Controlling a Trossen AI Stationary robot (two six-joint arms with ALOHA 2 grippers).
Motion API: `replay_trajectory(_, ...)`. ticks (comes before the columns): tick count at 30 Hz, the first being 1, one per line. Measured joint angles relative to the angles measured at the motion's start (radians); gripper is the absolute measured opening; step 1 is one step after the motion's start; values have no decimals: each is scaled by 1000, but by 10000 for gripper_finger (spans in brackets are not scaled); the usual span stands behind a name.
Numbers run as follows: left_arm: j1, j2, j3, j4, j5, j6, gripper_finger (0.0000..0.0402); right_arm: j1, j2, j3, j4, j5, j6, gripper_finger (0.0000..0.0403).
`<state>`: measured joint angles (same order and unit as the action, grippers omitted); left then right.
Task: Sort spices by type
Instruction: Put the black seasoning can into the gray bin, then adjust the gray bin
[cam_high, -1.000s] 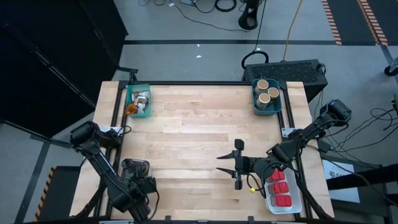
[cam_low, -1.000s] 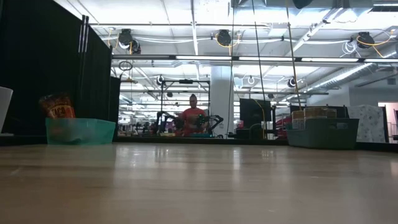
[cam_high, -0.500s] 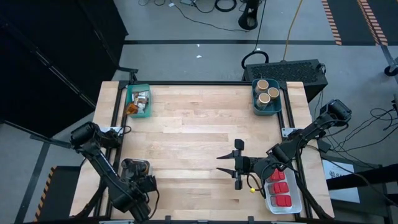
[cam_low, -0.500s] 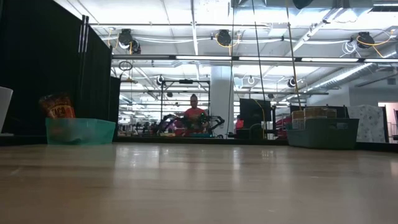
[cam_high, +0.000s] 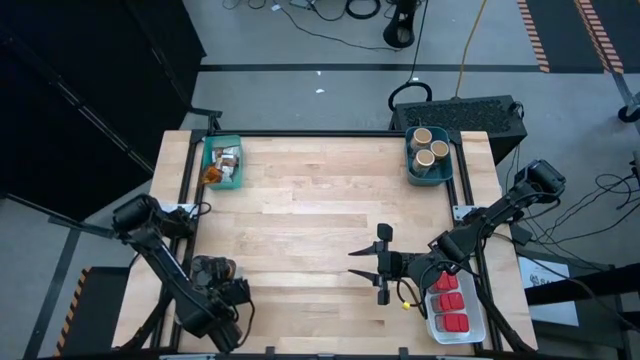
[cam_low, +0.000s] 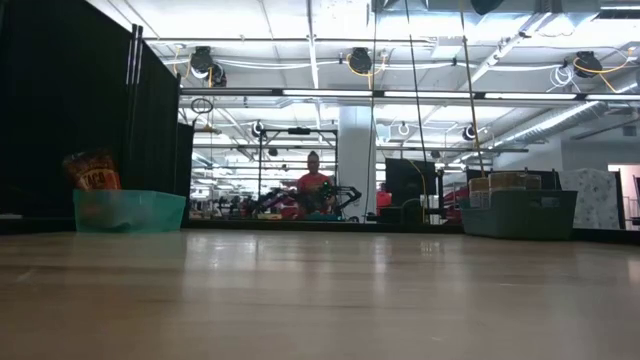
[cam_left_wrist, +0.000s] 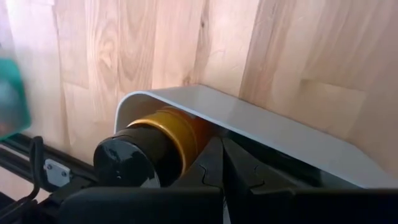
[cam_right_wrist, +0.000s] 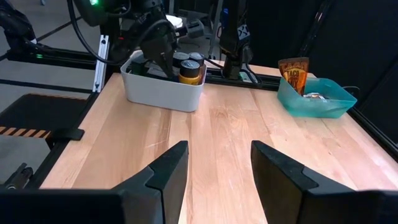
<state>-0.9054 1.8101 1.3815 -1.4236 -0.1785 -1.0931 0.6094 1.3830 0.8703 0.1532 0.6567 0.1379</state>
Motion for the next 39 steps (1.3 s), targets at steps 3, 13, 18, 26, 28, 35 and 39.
replay_trajectory(3, 0, -9, 1, -1, -4, 0, 0, 0, 0, 0, 0, 0, 0, 160)
replay_trajectory(13, -29, -11, 198, -125, 24, -51, 0, 0, 0, 0, -7, 0, 0, 160)
replay_trajectory(18, -71, -12, 270, -72, 197, -133, 0, -1, 0, 0, -20, 1, 17, 160)
replay_trajectory(26, -168, 17, 230, 100, 256, -145, 0, -2, 0, 0, -17, 1, 19, 160)
replay_trajectory(28, -174, 42, 226, 28, 248, -160, 0, -2, 0, 0, -17, 1, 21, 160)
replay_trajectory(35, -160, 105, 224, 15, 203, -75, 0, -2, 0, 0, -16, 1, 34, 160)
replay_trajectory(39, -147, 111, 225, 25, 180, -77, 0, -2, 0, 0, -15, 1, 34, 160)
